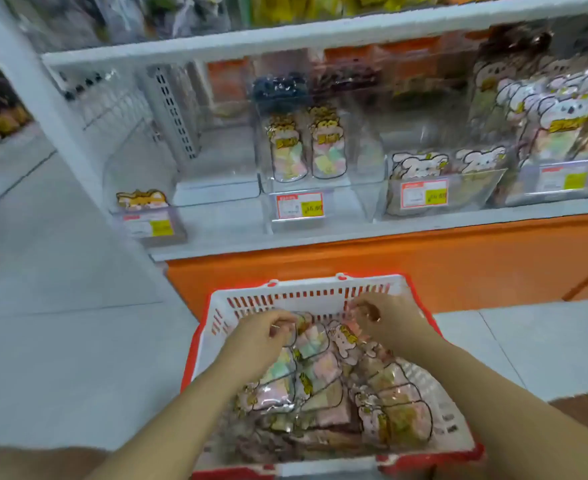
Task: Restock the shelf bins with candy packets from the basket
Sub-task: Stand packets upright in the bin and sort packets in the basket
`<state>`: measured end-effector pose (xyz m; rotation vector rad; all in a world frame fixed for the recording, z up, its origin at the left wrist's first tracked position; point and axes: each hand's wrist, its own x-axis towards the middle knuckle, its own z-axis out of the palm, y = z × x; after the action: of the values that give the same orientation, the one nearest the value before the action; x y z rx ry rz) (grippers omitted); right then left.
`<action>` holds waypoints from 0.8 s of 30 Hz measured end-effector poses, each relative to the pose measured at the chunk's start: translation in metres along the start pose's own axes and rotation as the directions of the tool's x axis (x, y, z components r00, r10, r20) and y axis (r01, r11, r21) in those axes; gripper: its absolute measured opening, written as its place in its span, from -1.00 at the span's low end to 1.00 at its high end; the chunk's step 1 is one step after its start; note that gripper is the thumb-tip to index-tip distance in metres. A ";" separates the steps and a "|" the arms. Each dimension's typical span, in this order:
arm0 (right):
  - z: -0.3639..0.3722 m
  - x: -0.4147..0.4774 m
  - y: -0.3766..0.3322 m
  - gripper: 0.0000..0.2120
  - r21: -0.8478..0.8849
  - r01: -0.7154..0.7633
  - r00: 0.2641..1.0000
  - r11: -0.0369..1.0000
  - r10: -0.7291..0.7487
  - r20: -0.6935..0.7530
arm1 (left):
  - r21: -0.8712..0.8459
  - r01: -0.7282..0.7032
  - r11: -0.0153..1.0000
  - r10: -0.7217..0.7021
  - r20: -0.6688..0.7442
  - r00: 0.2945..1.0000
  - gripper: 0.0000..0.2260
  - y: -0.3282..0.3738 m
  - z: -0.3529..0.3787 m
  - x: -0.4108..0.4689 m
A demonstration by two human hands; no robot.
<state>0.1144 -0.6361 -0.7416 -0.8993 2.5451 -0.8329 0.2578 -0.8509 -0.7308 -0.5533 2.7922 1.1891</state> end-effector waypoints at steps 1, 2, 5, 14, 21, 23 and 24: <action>0.014 -0.002 0.006 -0.77 -0.033 -0.020 0.993 0.999 0.023 0.118 | 0.022 0.033 0.999 -0.034 0.029 0.999 -0.80 -0.018 0.006 -0.005; 0.023 -0.005 0.011 -0.74 -0.069 -0.032 0.972 0.997 0.047 0.231 | 0.045 0.055 0.997 -0.058 0.055 0.997 -0.79 -0.035 0.012 -0.007; 0.042 -0.011 0.023 -0.81 -0.210 -0.022 0.878 0.977 0.119 0.463 | 0.157 0.113 0.981 -0.135 0.137 0.981 -0.73 -0.074 0.033 -0.013; 0.087 -0.012 0.052 -0.58 -0.439 0.046 0.775 0.897 0.245 0.582 | 0.440 0.137 0.888 -0.329 0.398 0.856 -0.59 -0.131 0.079 -0.003; 0.097 -0.015 0.090 -0.40 -0.615 0.133 0.739 0.777 0.336 0.584 | 0.377 0.189 0.907 -0.343 0.399 0.850 -0.57 -0.129 0.086 0.007; 0.097 -0.016 0.087 -0.56 -0.637 0.134 0.744 0.759 0.347 0.571 | 0.387 0.176 0.905 -0.338 0.404 0.850 -0.56 -0.129 0.088 0.009; 0.096 -0.016 0.085 -0.61 -0.642 0.137 0.746 0.754 0.348 0.568 | 0.396 0.171 0.902 -0.339 0.405 0.849 -0.55 -0.128 0.089 0.009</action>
<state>0.1312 -0.6126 -0.8677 -0.9690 2.1576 0.4496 0.2862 -0.8727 -0.8827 -0.5092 2.3370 0.6412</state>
